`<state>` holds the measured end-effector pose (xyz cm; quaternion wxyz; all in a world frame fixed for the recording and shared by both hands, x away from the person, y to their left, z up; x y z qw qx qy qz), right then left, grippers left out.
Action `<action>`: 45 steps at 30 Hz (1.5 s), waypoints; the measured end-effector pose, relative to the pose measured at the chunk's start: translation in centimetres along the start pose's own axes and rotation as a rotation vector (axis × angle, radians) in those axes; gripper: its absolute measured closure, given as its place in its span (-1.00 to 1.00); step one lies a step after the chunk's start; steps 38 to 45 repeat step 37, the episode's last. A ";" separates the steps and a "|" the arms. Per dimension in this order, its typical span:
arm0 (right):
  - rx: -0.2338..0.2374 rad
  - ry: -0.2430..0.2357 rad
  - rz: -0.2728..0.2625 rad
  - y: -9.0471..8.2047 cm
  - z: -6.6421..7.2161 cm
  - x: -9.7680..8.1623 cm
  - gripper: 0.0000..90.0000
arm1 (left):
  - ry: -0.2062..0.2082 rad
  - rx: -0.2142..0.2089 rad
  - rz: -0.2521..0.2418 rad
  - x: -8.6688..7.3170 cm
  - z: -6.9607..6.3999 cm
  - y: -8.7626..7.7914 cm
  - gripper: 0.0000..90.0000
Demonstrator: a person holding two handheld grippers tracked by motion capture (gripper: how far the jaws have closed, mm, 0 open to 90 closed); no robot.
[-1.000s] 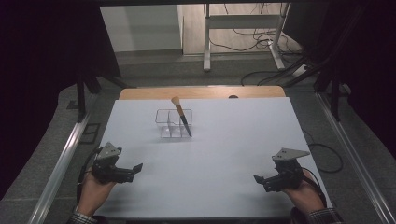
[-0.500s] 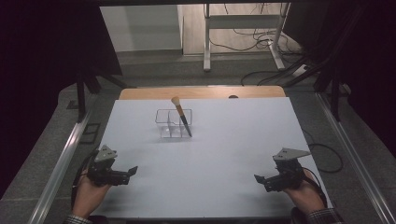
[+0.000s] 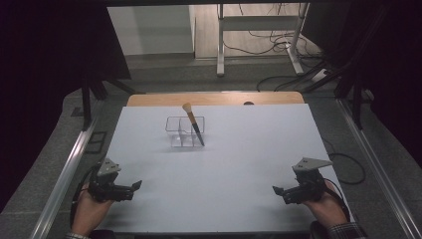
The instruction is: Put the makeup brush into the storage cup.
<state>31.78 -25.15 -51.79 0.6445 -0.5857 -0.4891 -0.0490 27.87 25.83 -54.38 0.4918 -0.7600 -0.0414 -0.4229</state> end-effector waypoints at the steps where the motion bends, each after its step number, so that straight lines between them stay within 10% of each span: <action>1: 0.002 0.002 0.001 0.0 0.0 0.0 -1.00 | -0.004 0.000 0.002 -0.1 0.0 0.0 -1.00; 45: 0.003 -0.017 0.034 0.3 0.2 -0.4 -1.00 | -0.085 0.017 0.054 -3.9 1.3 -1.5 -1.00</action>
Point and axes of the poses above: each handheld gripper's, and its own axes: y roughly forward along the jaws, x roughly out of its top, z roughly to its left, the point moved 7 cm from there along y, roughly forward along the jaws, and after that the axes turned 13 degrees about -x, right-handed, at the moved point
